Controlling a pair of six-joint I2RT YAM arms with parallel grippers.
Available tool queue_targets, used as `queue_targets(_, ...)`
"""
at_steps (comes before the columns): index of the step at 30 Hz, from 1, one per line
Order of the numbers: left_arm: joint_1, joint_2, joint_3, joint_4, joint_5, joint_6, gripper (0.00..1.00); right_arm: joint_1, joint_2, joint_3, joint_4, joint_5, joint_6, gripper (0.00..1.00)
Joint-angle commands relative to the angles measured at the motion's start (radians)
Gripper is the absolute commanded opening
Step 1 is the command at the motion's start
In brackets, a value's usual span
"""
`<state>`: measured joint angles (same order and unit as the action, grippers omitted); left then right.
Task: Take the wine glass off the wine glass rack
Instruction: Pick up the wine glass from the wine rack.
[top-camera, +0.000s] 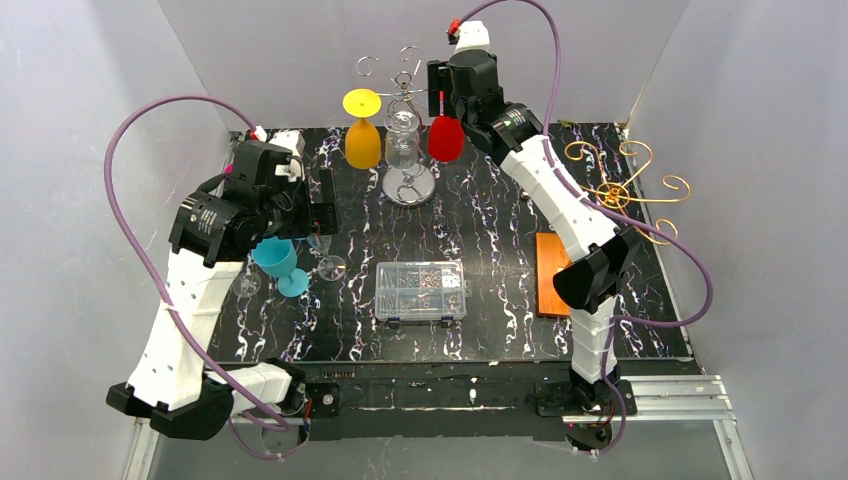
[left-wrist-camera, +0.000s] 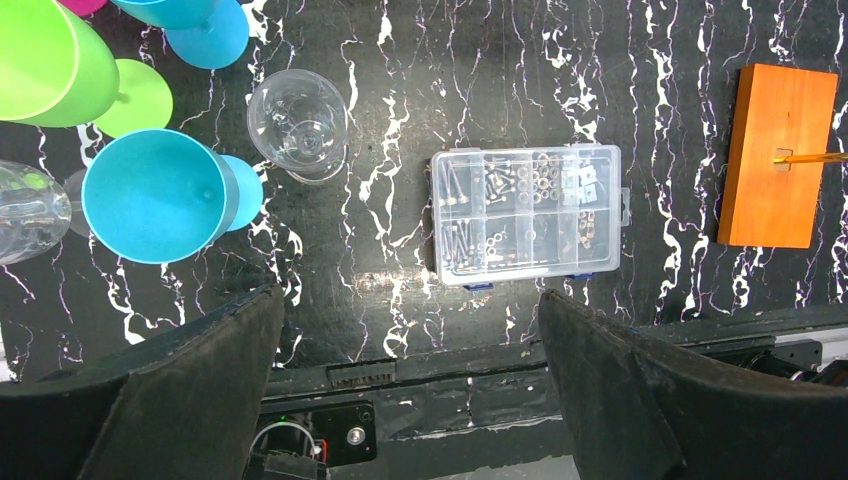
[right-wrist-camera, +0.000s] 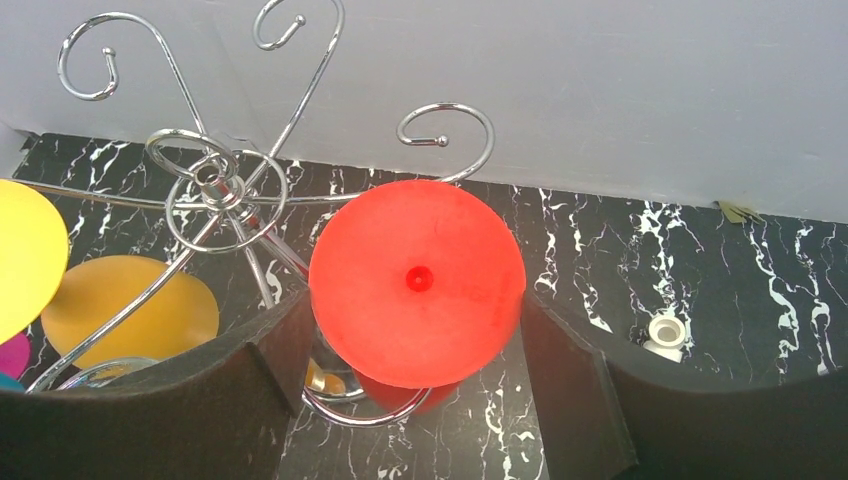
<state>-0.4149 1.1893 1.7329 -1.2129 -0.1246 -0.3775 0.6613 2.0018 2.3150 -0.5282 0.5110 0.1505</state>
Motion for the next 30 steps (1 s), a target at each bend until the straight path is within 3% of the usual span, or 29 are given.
queue_targets(1, -0.004, -0.015, 0.034, -0.021, -0.009, 0.004, 0.98, -0.006, -0.07, 0.015, 0.012, 0.024, -0.002, 0.75)
queue_targets(30, -0.005, -0.01, 0.008, 0.024, 0.06, -0.023, 0.98, -0.014, -0.157, -0.043, -0.058, 0.065, 0.003, 0.74)
